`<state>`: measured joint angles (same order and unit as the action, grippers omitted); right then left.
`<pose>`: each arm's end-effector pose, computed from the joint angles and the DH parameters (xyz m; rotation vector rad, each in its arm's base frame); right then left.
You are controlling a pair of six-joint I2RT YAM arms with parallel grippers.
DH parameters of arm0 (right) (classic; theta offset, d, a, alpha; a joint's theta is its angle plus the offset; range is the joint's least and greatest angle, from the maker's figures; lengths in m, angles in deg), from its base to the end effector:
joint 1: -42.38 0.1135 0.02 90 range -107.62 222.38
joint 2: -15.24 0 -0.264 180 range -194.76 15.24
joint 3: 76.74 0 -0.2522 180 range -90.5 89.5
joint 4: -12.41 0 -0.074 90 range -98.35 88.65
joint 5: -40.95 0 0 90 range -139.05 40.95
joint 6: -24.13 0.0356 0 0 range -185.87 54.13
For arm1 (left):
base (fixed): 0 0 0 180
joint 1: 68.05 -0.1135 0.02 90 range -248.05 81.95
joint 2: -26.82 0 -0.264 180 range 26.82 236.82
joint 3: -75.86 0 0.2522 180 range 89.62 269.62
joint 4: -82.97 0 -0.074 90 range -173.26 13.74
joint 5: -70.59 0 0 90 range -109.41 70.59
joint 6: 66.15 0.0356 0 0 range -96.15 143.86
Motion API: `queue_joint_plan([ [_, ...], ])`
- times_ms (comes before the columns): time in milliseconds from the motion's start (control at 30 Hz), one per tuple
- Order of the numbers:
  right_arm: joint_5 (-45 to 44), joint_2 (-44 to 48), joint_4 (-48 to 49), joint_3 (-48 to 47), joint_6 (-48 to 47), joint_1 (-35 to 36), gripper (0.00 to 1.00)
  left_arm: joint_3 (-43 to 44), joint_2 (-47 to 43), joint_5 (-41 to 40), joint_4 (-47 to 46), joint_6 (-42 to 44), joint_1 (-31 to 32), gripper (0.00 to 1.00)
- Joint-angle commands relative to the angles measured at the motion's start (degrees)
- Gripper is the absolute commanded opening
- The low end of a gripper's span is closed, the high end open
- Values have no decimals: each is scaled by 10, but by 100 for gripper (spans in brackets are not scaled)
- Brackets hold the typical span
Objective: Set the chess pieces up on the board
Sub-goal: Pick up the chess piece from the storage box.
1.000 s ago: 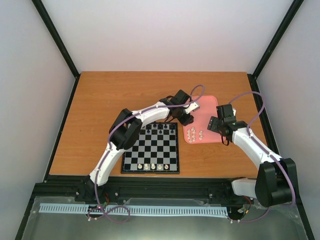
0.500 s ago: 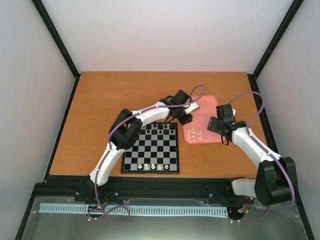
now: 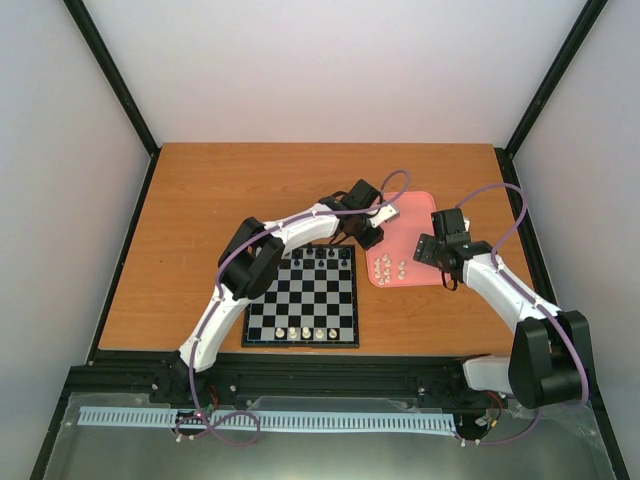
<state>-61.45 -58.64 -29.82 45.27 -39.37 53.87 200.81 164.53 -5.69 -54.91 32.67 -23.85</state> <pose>0.2433 0.0417 0.2057 0.4111 2.5155 -0.0249 0.3696 -0.3712 0.1466 1.2377 2.2616 -0.5430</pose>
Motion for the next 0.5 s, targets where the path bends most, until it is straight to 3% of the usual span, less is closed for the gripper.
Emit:
queue_joint_plan([
  [0,1,-2,12,-12,-2,-2,100,27,-1,-5,-1,-2,5,1],
  [467,5,15,14,-6,4,-2,100,32,-42,-12,-1,-7,4,1],
])
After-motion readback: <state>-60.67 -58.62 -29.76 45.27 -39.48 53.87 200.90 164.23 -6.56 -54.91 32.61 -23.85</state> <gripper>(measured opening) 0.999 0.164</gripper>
